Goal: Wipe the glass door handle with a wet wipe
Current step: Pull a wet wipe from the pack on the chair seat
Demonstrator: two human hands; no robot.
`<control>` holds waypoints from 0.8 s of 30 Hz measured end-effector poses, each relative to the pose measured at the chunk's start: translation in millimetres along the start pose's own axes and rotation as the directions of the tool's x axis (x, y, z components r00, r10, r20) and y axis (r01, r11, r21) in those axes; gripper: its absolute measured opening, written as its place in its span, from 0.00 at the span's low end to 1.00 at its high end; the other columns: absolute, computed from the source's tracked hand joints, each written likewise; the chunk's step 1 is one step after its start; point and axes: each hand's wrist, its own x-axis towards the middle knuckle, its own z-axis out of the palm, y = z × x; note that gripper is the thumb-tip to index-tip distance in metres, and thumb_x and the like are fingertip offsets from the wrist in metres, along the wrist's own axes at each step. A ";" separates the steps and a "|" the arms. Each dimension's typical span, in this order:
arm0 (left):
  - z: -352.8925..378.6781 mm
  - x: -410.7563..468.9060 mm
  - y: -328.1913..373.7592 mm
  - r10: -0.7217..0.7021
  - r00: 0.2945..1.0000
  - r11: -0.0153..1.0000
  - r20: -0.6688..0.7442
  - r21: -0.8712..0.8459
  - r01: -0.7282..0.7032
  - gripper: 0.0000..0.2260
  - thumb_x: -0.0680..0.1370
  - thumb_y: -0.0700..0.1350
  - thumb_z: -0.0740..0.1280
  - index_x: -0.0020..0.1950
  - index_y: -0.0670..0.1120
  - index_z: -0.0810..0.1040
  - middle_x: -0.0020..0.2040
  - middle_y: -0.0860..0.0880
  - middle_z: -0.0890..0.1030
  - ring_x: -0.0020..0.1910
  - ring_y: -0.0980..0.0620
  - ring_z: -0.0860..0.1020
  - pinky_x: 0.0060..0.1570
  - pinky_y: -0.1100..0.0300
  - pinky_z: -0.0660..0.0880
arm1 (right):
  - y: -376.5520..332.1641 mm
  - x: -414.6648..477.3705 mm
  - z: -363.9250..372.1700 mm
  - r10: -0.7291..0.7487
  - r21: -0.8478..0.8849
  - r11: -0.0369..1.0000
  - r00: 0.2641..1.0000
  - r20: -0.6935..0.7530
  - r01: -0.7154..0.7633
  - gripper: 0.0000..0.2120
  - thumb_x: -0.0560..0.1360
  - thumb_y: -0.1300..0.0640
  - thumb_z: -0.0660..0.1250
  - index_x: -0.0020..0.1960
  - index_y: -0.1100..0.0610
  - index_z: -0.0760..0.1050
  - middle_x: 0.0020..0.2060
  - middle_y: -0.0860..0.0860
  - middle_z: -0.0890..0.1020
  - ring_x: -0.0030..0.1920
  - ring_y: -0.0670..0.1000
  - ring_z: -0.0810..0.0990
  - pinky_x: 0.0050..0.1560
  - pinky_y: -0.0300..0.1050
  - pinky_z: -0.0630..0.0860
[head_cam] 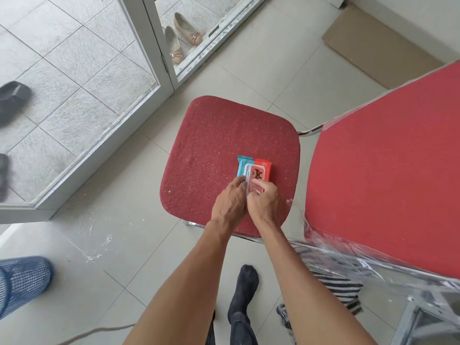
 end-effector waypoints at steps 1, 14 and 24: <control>-0.1 -1.3 -0.4 0.021 1.000 1.000 -0.001 0.000 -0.021 0.15 0.78 0.41 0.66 0.64 0.39 0.74 0.60 0.45 0.76 0.60 0.50 0.76 0.57 0.56 0.78 | 0.7 -0.4 0.2 -0.050 -0.065 0.997 0.999 0.010 0.051 0.19 0.71 0.62 0.65 0.60 0.51 0.80 0.58 0.49 0.81 0.56 0.53 0.79 0.49 0.39 0.71; 0.8 -7.1 -8.1 0.009 0.999 0.999 0.040 0.053 -0.011 0.23 0.79 0.40 0.64 0.74 0.48 0.66 0.75 0.47 0.62 0.70 0.50 0.68 0.68 0.61 0.68 | 13.1 0.2 13.4 -0.188 -0.308 0.925 0.972 0.141 0.224 0.17 0.78 0.56 0.62 0.66 0.56 0.74 0.68 0.49 0.71 0.57 0.56 0.78 0.53 0.49 0.76; -15.8 0.9 -0.3 -0.072 0.986 0.997 0.149 0.044 0.067 0.18 0.77 0.41 0.67 0.67 0.48 0.74 0.70 0.49 0.68 0.63 0.48 0.75 0.59 0.52 0.77 | 3.2 7.2 8.1 -0.129 -0.350 0.916 0.969 0.210 0.198 0.16 0.79 0.57 0.61 0.65 0.57 0.75 0.69 0.53 0.71 0.60 0.58 0.76 0.55 0.48 0.74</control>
